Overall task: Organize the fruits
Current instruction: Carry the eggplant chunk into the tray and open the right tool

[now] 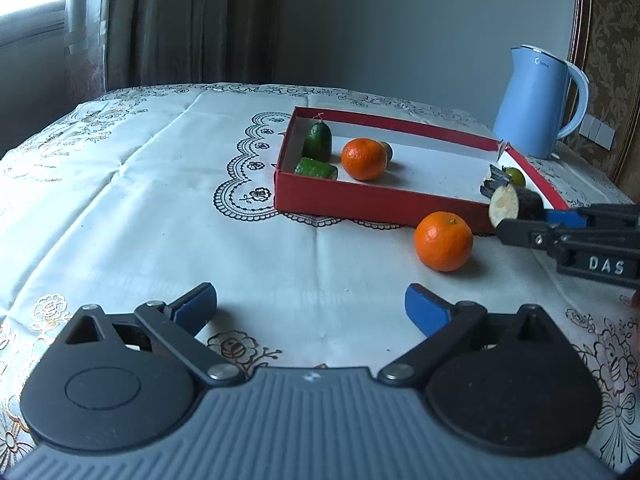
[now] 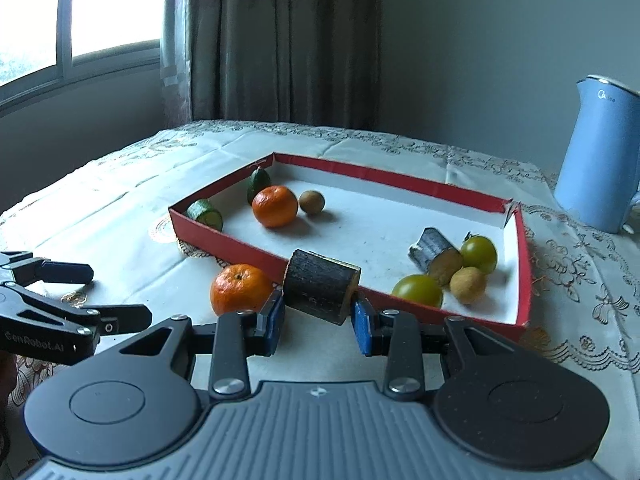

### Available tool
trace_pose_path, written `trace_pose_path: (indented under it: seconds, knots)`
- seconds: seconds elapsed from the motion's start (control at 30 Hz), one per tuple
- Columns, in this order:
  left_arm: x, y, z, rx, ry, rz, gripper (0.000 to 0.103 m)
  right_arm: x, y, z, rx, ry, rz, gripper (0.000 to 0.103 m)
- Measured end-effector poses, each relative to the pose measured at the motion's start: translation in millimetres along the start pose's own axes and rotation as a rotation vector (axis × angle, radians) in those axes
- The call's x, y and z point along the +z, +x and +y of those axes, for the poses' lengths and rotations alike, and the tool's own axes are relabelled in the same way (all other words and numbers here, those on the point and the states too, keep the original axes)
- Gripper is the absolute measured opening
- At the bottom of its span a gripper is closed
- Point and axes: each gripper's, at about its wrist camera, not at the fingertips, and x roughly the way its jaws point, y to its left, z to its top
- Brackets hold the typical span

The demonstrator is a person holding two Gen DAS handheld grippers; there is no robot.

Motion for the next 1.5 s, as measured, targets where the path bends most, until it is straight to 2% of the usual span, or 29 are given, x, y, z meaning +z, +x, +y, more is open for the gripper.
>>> trace_pose_path:
  seconds: [0.4, 0.73, 0.93, 1.2, 1.5]
  knots:
    - [8, 2, -18, -0.025, 0.033, -0.020, 0.100, 22, -13, -27, -0.077, 0.028, -0.078, 0.035]
    - [16, 9, -40, -0.074, 0.069, -0.059, 0.102, 37, 6, -44, -0.123, 0.053, -0.088, 0.035]
    - [12, 14, -49, -0.081, 0.116, -0.054, 0.103, 50, 42, -45, -0.136, 0.038, -0.046, 0.035]
    - [13, 27, -39, -0.134, 0.059, 0.012, 0.103, 60, 92, -52, -0.160, 0.044, 0.041, 0.035]
    - [12, 28, -43, -0.147, 0.073, 0.029, 0.103, 65, 121, -47, -0.185, 0.015, 0.098, 0.035]
